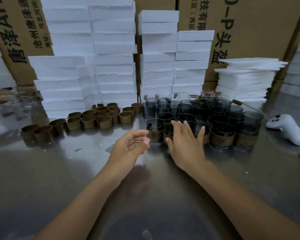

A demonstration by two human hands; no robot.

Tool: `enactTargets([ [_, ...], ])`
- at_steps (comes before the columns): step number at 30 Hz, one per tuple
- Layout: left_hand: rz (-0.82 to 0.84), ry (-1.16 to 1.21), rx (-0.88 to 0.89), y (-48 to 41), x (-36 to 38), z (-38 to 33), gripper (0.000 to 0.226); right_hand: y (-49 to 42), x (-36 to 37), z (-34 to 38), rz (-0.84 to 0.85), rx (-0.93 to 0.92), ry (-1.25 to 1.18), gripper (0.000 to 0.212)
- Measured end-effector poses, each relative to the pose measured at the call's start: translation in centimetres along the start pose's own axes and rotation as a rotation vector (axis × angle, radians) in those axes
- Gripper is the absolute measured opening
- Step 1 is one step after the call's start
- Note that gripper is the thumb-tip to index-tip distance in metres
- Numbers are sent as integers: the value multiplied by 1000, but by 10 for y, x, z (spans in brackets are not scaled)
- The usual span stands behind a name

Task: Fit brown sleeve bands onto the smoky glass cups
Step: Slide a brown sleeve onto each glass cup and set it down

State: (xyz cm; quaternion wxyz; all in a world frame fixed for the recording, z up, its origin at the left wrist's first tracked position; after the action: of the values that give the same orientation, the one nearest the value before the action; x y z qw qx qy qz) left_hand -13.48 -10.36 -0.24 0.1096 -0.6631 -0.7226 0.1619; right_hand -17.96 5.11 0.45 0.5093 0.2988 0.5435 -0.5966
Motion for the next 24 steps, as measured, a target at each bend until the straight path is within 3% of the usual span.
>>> enactTargets([
  [8,9,-26,-3,-1,-1,2,22,-20,7,-9,47,-46,156,56],
  [11,6,-37,-9,-1,-1,4,22,-21,3,-10,47,-68,97,59],
  [17,-61,-63,-7,-2,-5,10,22,-28,-53,-42,-214,-100,-95,41],
  [20,-105,-91,-7,-3,-8,12,21,-41,-72,-83,-258,0,-151,32],
  [24,-107,-102,-6,-6,-8,15,20,-54,-79,-156,-215,278,-194,29],
])
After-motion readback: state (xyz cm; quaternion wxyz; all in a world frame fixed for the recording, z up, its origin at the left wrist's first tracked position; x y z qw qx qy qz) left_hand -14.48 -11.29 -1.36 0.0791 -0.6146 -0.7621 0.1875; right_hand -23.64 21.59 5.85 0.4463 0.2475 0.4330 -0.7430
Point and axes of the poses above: each hand's wrist, its own y-axis away from the middle knuckle, its own x-axis out of the palm, z = x × y, the point moved 8 cm from there along -y, towards the middle knuckle, and after that the axes turned 3 degrees about x, right-handed, at the moved point
